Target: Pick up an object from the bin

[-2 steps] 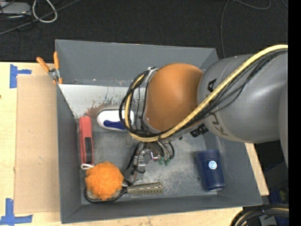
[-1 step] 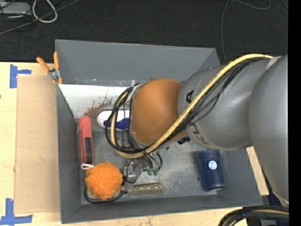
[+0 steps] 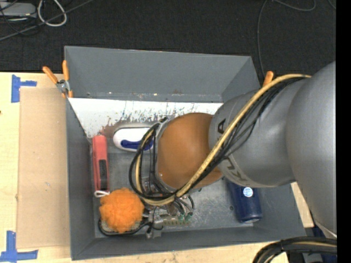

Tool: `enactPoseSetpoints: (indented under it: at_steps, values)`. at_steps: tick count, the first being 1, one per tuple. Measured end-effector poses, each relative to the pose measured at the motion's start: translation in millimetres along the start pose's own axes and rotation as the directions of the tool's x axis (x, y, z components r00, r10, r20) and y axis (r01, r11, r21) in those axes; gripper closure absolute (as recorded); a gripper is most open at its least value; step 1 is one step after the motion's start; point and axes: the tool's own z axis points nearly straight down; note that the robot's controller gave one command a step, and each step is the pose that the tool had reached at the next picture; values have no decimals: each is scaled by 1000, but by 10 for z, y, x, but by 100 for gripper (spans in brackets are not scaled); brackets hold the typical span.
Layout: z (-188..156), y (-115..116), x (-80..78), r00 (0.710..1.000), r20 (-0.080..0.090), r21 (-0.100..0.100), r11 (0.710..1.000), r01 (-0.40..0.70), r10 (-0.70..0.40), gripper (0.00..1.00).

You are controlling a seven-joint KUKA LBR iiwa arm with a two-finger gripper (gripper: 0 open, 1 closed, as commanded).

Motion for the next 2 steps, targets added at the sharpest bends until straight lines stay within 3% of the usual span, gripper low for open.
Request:
enactPoseSetpoints:
  at_steps: [1, 2]
  values:
    - [321, 516, -133, 1000, 3, -1, 1000, 4, -4, 0]
    - [582, 115, -37, 999, -2, 1, 999, 32, -32, 100]
